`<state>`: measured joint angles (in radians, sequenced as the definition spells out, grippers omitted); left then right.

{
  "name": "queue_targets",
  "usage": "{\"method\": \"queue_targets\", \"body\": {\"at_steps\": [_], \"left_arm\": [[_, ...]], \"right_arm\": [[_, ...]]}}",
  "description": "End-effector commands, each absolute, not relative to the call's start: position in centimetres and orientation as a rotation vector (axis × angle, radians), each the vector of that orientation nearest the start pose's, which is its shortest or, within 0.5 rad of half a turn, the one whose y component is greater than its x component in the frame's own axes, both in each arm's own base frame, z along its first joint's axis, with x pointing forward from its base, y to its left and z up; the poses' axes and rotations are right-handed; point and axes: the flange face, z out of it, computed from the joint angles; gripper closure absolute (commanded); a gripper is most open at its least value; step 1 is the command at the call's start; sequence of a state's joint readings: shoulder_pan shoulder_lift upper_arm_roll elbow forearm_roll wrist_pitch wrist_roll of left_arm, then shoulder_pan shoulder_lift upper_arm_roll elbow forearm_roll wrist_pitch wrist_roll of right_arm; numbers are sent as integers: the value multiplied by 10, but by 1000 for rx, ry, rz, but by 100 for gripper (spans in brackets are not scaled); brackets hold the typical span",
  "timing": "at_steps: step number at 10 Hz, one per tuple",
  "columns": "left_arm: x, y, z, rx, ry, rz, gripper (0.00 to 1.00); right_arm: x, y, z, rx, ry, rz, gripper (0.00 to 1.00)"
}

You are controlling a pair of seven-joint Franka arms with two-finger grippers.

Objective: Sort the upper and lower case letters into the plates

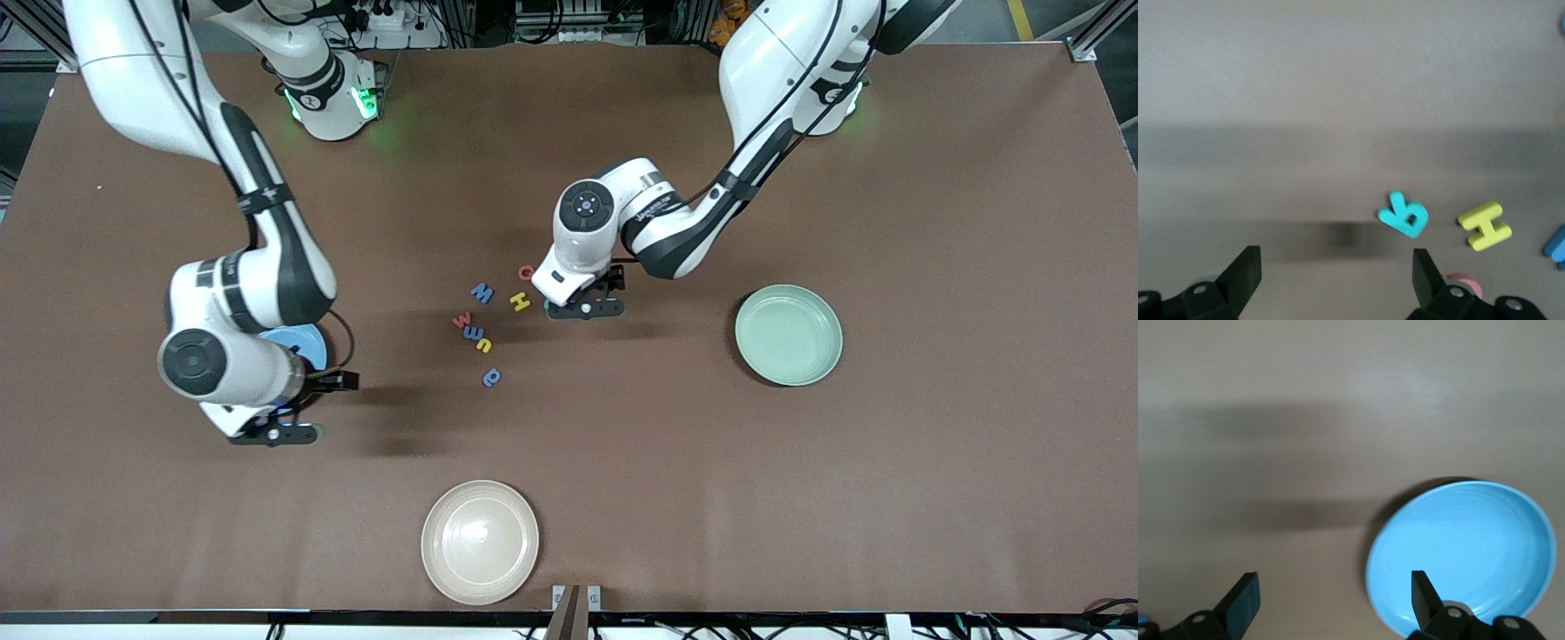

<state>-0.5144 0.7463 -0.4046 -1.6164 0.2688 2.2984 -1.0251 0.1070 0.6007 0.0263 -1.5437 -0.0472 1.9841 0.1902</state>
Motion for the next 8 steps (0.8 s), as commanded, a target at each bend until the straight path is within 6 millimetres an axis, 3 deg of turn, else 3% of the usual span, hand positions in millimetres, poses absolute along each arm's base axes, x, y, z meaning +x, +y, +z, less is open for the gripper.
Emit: {"method": "queue_targets", "body": {"at_steps": [1, 4, 6, 8], "left_arm": [[448, -554, 200, -3208, 5, 14, 0], [459, -556, 179, -3175, -8, -47, 1], [459, -558, 174, -3176, 9, -48, 17], [454, -565, 168, -3178, -2, -44, 17]], "right_arm": [[678, 65, 268, -3168, 124, 265, 0], [675, 60, 256, -3166, 126, 293, 0], [680, 49, 259, -3166, 124, 252, 0], [678, 64, 255, -3164, 93, 254, 0]]}}
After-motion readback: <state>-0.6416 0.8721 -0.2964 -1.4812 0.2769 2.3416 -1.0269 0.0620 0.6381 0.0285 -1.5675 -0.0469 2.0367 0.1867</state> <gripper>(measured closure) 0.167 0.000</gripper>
